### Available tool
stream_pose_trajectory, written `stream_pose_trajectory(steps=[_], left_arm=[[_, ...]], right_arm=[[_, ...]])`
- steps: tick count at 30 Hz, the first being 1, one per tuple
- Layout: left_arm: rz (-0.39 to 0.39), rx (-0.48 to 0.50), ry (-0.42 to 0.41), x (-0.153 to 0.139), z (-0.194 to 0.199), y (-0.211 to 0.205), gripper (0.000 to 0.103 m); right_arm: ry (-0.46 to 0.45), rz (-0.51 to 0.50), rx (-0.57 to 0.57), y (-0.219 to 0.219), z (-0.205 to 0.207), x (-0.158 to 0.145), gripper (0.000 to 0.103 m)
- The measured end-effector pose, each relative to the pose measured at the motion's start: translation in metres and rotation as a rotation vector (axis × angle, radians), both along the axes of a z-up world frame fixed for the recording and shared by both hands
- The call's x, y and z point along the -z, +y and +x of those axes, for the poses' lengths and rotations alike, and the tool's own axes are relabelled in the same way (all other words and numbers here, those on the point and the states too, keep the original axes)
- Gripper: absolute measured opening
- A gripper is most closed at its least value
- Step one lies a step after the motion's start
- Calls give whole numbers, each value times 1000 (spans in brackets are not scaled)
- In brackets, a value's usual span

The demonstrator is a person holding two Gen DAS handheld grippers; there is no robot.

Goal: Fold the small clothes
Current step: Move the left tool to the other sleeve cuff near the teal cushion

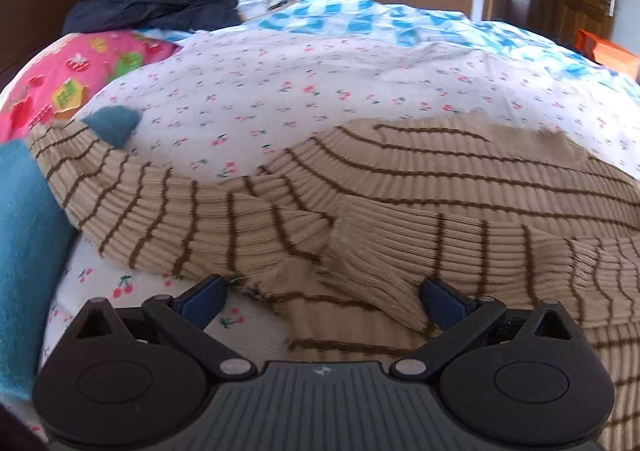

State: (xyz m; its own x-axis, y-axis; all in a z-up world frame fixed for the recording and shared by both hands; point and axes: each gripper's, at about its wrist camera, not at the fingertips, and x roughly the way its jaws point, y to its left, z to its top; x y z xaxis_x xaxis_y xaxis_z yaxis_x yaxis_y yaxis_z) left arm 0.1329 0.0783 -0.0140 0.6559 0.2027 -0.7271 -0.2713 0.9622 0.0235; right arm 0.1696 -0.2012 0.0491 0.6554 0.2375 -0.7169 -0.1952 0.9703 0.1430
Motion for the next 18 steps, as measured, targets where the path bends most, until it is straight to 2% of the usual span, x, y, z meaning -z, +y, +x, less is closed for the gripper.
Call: stream_pose_trajectory(steps=[3, 6, 7, 9, 11, 15, 18], left_arm=[[3, -6, -4, 0, -2, 2, 103], [28, -7, -7, -1, -2, 3, 103], [28, -8, -7, 0, 0, 4, 103], [21, -10, -3, 1, 2, 6, 103], [20, -10, 0, 2, 4, 6, 103], [27, -8, -4, 1, 6, 6, 103], [23, -9, -5, 1, 5, 7, 103]], right_arm=[[10, -78, -40, 16, 22, 9, 29], [22, -241, -11, 12, 39, 33, 28], [41, -245, 28, 5, 43, 39, 27], [59, -131, 98, -16, 44, 42, 27], [68, -89, 137, -24, 42, 40, 27], [45, -85, 166, -24, 38, 31, 28], [36, -96, 164, -22, 28, 32, 32]])
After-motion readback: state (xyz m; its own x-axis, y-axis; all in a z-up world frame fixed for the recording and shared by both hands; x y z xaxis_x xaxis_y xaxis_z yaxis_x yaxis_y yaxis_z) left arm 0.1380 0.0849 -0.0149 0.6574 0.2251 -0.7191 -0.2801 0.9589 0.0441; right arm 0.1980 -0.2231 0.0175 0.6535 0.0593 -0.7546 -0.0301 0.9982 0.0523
